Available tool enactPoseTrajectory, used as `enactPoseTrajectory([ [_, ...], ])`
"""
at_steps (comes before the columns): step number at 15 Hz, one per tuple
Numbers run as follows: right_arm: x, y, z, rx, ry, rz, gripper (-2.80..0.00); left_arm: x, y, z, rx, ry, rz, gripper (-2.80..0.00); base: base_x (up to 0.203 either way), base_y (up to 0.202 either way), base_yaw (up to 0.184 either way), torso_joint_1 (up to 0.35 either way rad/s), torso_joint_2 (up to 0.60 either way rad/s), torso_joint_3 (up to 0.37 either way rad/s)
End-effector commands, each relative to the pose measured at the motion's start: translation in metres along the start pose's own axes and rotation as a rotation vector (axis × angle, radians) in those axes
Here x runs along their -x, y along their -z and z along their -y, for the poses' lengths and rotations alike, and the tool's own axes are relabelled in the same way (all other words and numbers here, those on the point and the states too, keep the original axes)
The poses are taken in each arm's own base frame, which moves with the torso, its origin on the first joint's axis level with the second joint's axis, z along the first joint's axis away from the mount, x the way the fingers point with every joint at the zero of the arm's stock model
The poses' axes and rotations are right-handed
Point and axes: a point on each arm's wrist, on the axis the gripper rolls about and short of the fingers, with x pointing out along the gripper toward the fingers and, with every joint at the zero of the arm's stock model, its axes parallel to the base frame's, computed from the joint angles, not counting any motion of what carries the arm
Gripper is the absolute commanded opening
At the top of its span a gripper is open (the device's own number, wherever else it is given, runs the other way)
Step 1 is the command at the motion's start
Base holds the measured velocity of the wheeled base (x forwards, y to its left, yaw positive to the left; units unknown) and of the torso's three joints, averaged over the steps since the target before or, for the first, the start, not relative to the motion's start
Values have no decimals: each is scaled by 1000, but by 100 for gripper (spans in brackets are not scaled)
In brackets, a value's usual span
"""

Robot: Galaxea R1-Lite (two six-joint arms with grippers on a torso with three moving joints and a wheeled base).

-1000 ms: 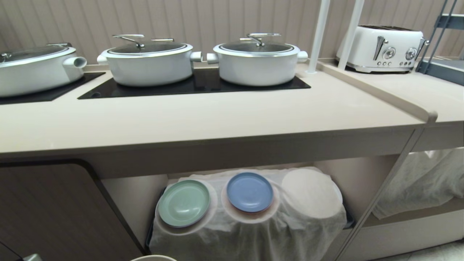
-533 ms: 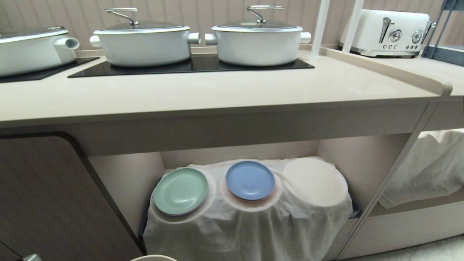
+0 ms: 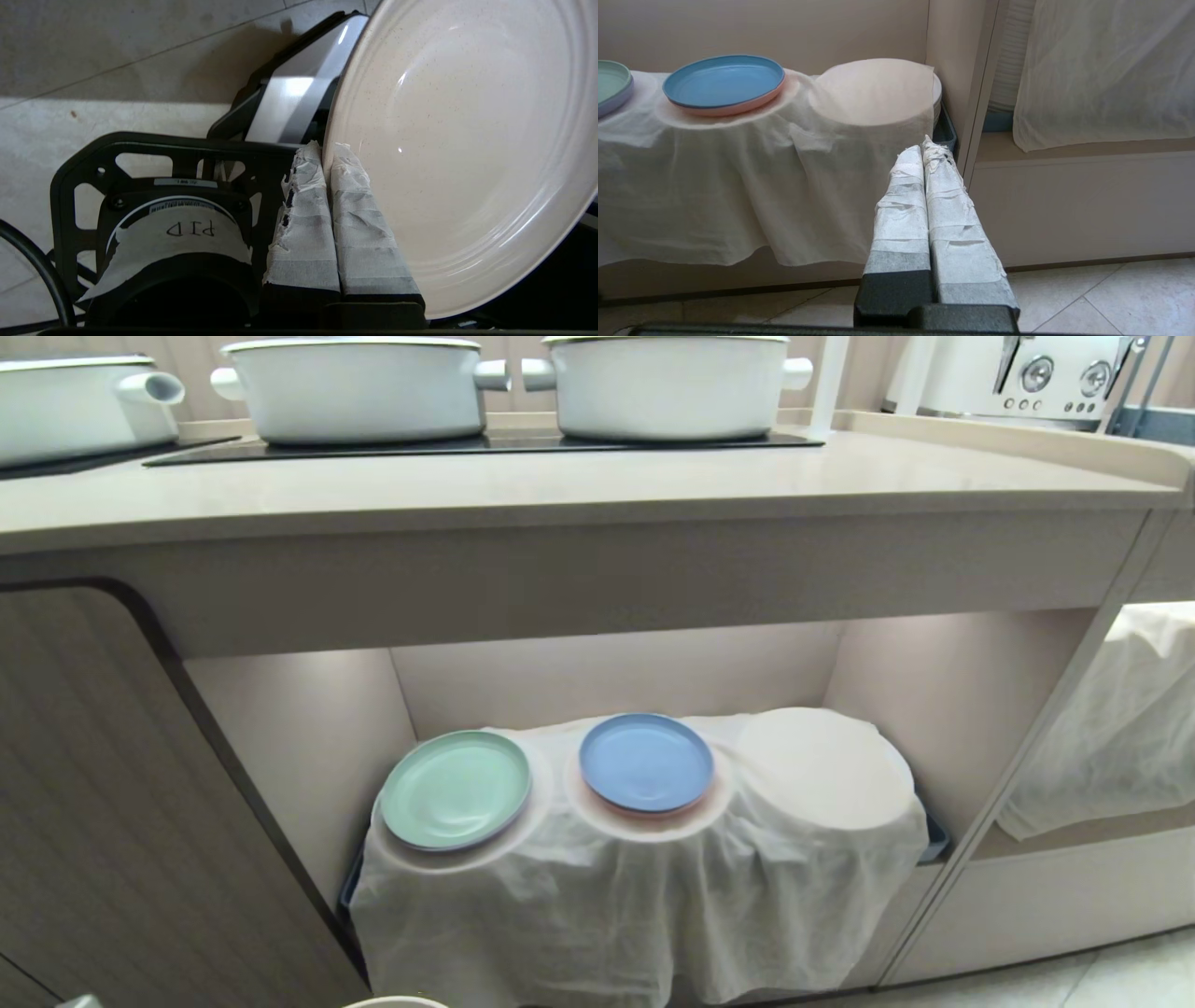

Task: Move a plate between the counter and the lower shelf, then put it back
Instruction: Put the plate in the cupboard

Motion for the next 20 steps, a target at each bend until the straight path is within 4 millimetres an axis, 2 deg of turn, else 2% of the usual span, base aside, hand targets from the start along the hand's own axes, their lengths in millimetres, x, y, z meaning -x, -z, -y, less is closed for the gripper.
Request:
enactPoseTrajectory([
  [1,0,0,0,0,0,1,-280,0,0,0,2,1,-1,-280,0,0,0,-67,279,204],
  [20,0,0,0,0,0,1,-280,0,-1,1,5,6,4,-280,0,0,0,-4,18,13],
])
